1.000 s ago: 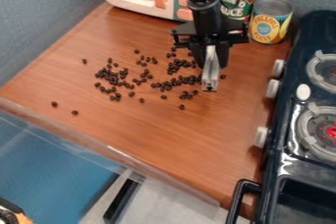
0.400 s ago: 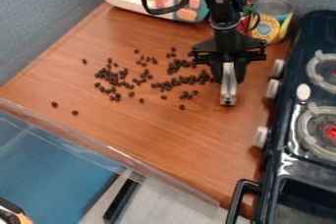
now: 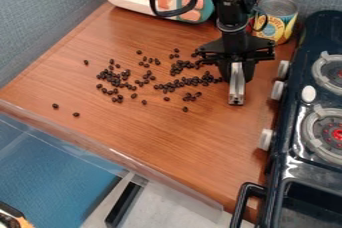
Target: Sweep into pile
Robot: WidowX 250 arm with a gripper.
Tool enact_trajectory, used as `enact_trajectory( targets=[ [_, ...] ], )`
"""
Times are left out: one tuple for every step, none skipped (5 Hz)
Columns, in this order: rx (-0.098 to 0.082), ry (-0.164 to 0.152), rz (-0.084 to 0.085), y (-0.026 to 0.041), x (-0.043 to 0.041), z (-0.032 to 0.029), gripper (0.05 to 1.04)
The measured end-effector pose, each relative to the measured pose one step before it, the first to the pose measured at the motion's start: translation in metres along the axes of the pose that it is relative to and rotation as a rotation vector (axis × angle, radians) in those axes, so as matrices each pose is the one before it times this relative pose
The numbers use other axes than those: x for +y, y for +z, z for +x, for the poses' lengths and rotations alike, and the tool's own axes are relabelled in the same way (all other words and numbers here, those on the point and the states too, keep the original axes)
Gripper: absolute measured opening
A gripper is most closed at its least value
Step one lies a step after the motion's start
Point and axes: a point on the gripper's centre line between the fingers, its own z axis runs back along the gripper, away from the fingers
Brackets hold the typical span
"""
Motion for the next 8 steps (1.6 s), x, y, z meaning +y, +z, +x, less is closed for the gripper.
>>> enact_trajectory(
  targets=[
    [0.0077, 0.0136, 0.0002, -0.00078, 0.01061, -0.00124, 0.377],
    [0.0283, 0.0252, -0.0018, 0.00475, 0.01821, -0.00408, 0.377],
    [0.0169, 0.0716, 0.0044, 0.00685, 0.02543, -0.00014, 0.377],
    [0.0079, 0.0322, -0.0101, 0.00332, 0.01895, 0.00213, 0.377],
    [-0.0168, 0.0105, 0.0007, 0.00523, 0.01784, 0.0008, 0.377],
    [-0.042, 0.0131, -0.0006, 0.00466, 0.01847, 0.00027, 0.377],
    [-0.0141, 0.0038, 0.0089, 0.0002, 0.01284, -0.00115, 0.377],
    [-0.0065, 0.0253, 0.0126, 0.00173, 0.01977, 0.00383, 0.377]
  ],
)
